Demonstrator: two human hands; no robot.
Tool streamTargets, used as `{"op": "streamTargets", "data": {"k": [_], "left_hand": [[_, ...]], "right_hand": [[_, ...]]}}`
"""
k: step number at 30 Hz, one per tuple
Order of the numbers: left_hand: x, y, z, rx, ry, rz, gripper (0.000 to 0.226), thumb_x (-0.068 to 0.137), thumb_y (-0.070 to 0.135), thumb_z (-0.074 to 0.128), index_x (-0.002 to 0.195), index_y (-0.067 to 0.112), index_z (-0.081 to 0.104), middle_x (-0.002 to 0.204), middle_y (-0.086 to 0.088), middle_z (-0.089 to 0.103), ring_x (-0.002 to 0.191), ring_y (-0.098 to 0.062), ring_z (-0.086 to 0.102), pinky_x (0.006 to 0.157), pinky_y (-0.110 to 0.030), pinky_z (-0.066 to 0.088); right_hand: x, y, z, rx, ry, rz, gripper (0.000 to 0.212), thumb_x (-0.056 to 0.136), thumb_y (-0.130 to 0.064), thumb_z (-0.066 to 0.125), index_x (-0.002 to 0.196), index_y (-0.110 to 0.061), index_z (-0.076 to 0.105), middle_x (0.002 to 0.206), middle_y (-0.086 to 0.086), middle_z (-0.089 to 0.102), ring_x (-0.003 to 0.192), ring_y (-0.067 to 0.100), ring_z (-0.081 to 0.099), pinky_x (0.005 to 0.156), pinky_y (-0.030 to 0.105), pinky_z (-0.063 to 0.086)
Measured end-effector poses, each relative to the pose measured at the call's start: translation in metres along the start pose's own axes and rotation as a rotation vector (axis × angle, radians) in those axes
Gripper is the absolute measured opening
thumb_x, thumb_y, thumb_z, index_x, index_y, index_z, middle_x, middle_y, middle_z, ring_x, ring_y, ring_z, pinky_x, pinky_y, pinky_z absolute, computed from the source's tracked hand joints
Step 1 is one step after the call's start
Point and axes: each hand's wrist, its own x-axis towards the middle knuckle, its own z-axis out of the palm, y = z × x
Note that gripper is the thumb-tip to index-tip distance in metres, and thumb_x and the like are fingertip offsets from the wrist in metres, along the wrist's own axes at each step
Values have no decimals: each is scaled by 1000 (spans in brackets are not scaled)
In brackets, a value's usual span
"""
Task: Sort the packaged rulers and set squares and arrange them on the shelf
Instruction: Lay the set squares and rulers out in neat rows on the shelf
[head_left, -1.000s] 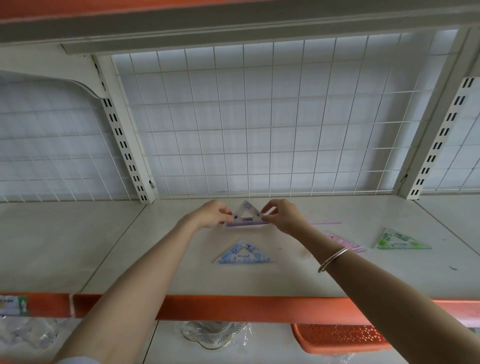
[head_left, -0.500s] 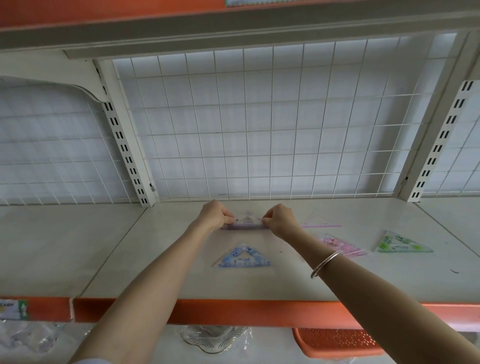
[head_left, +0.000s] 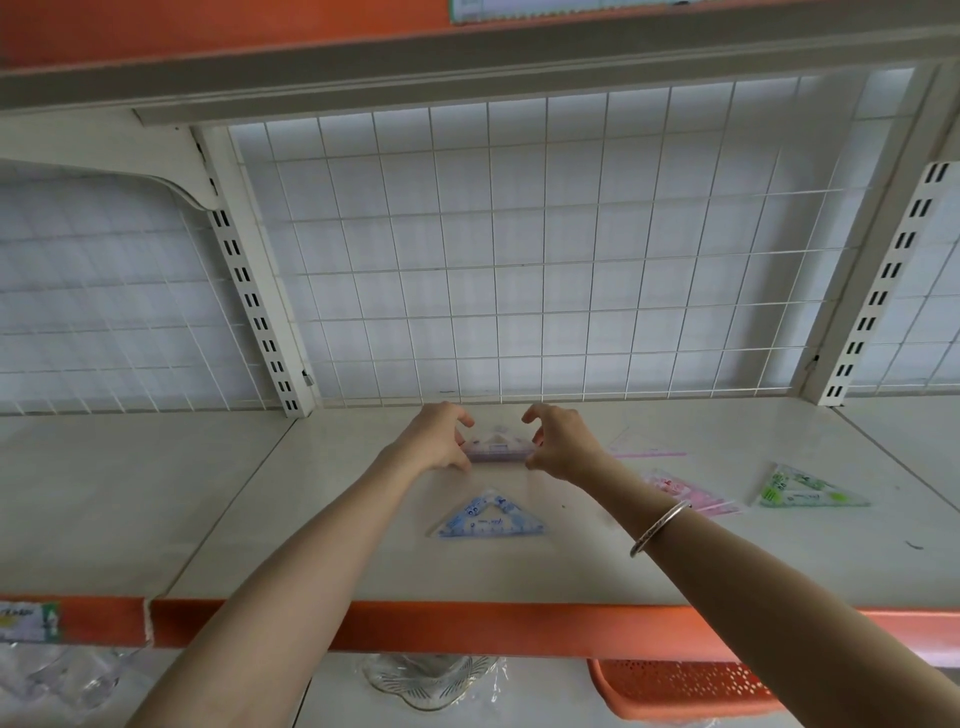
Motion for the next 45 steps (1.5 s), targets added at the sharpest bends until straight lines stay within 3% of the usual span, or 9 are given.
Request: {"op": "streamTargets", "data": {"k": [11, 16, 20, 29, 36, 45], "left_hand": [[-10, -8, 2, 9, 80, 60, 80, 74, 10, 80, 142, 16, 39, 123, -9, 58, 106, -21, 58, 90, -30, 48], [-30, -10, -9, -31, 157, 180, 44, 72, 18, 82, 111, 18, 61, 105, 0, 61, 94, -13, 57, 82, -22, 47], [-50, -5, -13, -56, 8, 221, 38, 66, 23, 86, 96, 23, 63, 94, 4, 65, 86, -10, 61, 74, -15, 48], [-80, -13, 2, 42, -96, 223, 48, 61, 26, 89, 96, 28, 56, 97, 9, 63, 96, -9, 60, 91, -30, 50], [-96, -22, 12, -78, -8, 187, 46, 68, 15, 85, 99, 18, 52, 87, 3, 64, 75, -7, 60, 75, -21, 52], [-102, -23, 16, -74, 54, 193, 34, 79, 10, 76, 101, 14, 50, 87, 1, 66, 77, -11, 64, 76, -23, 53]], "right_hand": [[-9, 0, -5, -44, 83, -60, 50, 76, -8, 71, 122, -10, 55, 114, 10, 59, 98, 22, 57, 80, 27, 48], [-28, 2, -18, 17, 71, -122, 38, 78, -14, 73, 114, -12, 61, 108, 5, 61, 92, 13, 53, 80, 21, 46], [-48, 2, -18, 73, -38, -141, 35, 78, -18, 75, 111, -13, 63, 103, 3, 66, 89, 12, 59, 82, 22, 52], [-82, 2, -4, 94, -55, -137, 39, 70, -17, 81, 105, -13, 65, 92, 3, 69, 77, 11, 60, 76, 19, 48], [-99, 0, 2, 166, 31, -128, 35, 74, -8, 75, 106, -11, 62, 80, -1, 63, 75, 15, 63, 74, 21, 52], [-103, -2, 7, 170, 101, -94, 25, 74, -4, 71, 98, -8, 63, 82, 7, 71, 71, 14, 65, 73, 27, 56]]}}
